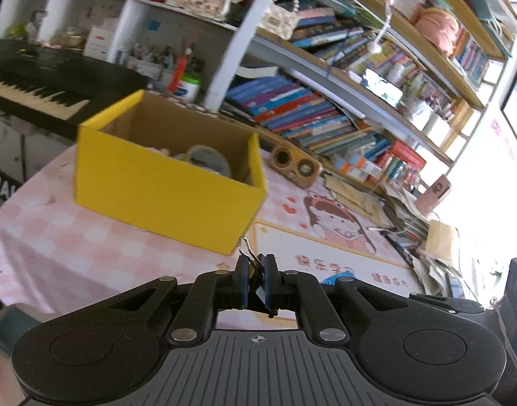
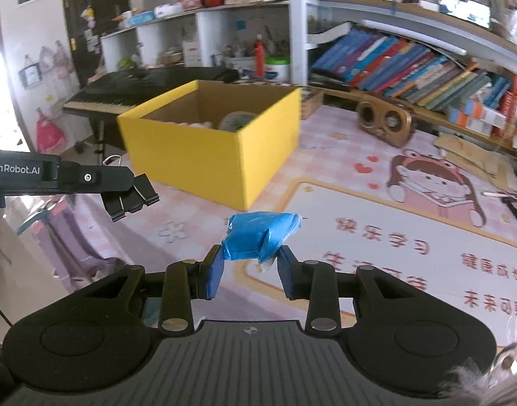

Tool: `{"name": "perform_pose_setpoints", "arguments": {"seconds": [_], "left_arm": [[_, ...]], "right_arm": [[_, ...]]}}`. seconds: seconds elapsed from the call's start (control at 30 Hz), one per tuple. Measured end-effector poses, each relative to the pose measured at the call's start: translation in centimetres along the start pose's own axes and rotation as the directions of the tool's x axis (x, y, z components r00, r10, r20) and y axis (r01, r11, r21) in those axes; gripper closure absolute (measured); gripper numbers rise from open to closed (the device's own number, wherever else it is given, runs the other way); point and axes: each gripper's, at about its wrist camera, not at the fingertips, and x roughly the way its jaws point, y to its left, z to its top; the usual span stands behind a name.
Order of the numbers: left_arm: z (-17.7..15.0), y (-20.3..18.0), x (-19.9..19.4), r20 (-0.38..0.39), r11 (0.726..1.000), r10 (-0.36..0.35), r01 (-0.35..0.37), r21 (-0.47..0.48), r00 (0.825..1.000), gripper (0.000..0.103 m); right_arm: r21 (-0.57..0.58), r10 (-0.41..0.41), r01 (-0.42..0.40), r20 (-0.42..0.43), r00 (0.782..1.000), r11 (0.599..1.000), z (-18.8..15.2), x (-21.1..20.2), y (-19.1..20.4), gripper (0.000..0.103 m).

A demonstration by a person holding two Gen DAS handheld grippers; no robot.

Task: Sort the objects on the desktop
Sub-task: 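Lift and carry the blue object and binder clip toward the yellow box with both grippers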

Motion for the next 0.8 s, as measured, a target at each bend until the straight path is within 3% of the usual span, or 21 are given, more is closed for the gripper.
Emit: {"name": "perform_pose_setpoints", "arguments": {"seconds": [0.3,0.8], "left_arm": [[-0.2,2.4,-2.4,0.038,0.997,0.059,-0.057,-0.046,0.998,0.096],[1.7,4.8,-3.3,0.129,0.995,0.083,-0.075,-0.066,0.988,0.096]], "right_arm": [[-0.051,0.069,-0.069,-0.002,0.998,0.996,0.5,1.0,3.2,0.071],[-0.082,0.095,-0.092,0.036,0.995,0.992,2.8,1.9,5.3,0.071]]}}
